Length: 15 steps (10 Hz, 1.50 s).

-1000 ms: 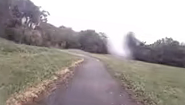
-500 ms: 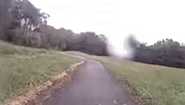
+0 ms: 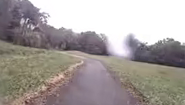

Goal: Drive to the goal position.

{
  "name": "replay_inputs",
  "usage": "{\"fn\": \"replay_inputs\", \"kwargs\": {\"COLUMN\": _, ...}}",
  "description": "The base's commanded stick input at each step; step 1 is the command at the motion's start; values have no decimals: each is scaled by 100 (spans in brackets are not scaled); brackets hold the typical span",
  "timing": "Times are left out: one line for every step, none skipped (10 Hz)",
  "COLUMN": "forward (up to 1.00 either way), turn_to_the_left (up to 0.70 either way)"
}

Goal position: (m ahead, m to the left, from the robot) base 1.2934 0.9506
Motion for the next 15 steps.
{"fn": "replay_inputs", "kwargs": {"forward": 50, "turn_to_the_left": 0}}
{"fn": "replay_inputs", "kwargs": {"forward": 50, "turn_to_the_left": 0}}
{"fn": "replay_inputs", "kwargs": {"forward": 50, "turn_to_the_left": 0}}
{"fn": "replay_inputs", "kwargs": {"forward": 50, "turn_to_the_left": 0}}
{"fn": "replay_inputs", "kwargs": {"forward": 50, "turn_to_the_left": 0}}
{"fn": "replay_inputs", "kwargs": {"forward": 50, "turn_to_the_left": 0}}
{"fn": "replay_inputs", "kwargs": {"forward": 50, "turn_to_the_left": 0}}
{"fn": "replay_inputs", "kwargs": {"forward": 50, "turn_to_the_left": 0}}
{"fn": "replay_inputs", "kwargs": {"forward": 50, "turn_to_the_left": 0}}
{"fn": "replay_inputs", "kwargs": {"forward": 50, "turn_to_the_left": 0}}
{"fn": "replay_inputs", "kwargs": {"forward": 50, "turn_to_the_left": 0}}
{"fn": "replay_inputs", "kwargs": {"forward": 50, "turn_to_the_left": 0}}
{"fn": "replay_inputs", "kwargs": {"forward": 50, "turn_to_the_left": 0}}
{"fn": "replay_inputs", "kwargs": {"forward": 50, "turn_to_the_left": 0}}
{"fn": "replay_inputs", "kwargs": {"forward": 50, "turn_to_the_left": 0}}
